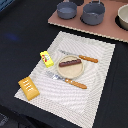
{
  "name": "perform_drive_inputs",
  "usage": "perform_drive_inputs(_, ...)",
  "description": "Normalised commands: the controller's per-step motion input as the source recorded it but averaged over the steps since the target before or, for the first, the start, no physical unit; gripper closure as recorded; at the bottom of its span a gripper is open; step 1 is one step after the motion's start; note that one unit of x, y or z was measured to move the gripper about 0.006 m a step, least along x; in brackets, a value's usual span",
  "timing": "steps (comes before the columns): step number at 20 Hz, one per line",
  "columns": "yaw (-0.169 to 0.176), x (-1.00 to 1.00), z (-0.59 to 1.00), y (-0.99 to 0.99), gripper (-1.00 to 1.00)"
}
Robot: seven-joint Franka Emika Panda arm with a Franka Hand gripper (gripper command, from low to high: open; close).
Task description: Interact with the objects in diverse but meaningful ways.
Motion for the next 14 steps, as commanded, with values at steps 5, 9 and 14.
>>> perform_drive_inputs(5,0.029,-0.46,-0.31,0.38,1.00)
perform_drive_inputs(9,0.025,-0.33,-0.39,0.12,1.00)
perform_drive_inputs(14,0.015,-0.10,-0.46,0.01,1.00)
